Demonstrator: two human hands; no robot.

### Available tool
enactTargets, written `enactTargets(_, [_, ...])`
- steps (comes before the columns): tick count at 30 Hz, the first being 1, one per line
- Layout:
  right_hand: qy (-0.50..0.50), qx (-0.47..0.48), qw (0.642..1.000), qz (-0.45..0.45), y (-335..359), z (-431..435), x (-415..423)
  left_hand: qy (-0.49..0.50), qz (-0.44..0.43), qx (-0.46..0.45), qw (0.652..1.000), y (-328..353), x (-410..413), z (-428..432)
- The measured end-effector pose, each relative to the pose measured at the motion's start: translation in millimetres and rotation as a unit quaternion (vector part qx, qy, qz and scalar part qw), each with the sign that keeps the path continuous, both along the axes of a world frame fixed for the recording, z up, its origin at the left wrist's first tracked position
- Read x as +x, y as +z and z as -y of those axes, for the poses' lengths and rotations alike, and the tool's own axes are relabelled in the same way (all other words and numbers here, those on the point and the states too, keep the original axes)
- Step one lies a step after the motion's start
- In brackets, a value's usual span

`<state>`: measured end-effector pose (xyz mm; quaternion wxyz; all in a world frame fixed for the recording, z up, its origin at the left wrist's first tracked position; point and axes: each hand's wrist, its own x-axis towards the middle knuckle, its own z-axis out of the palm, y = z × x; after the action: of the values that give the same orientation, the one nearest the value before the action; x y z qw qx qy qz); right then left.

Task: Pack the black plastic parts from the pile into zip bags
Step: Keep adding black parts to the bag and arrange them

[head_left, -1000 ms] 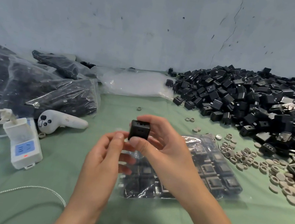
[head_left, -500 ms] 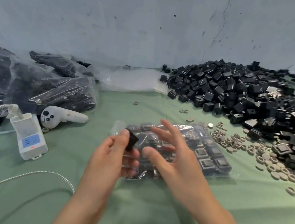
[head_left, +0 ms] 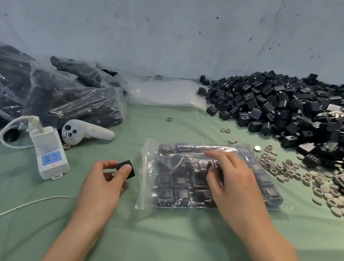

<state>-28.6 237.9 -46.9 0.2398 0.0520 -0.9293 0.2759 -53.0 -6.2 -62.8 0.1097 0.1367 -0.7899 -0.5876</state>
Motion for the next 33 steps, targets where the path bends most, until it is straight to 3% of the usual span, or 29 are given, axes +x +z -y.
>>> enactTargets(8, [-0.007, 0.072, 0.995, 0.065, -0.8, -5.9, -10.4, -0.070, -0.013, -0.028, 0.997, -2.7, -16.2, -9.7])
enactTargets(20, [-0.004, 0.096, 0.993, 0.073, -0.7, -1.4, -20.1, -0.145, 0.040, 0.100, 0.984, 7.2, -28.5, -22.8])
enactTargets(28, [0.009, 0.091, 0.993, 0.073, -1.5, 4.4, -18.2, -0.114, 0.021, -0.048, 0.992, 5.6, -33.8, -39.9])
enactTargets(33, [0.027, 0.092, 0.992, 0.081, -2.4, 6.2, -19.5, -0.083, 0.048, 0.098, 0.991, 12.2, -34.5, -43.6])
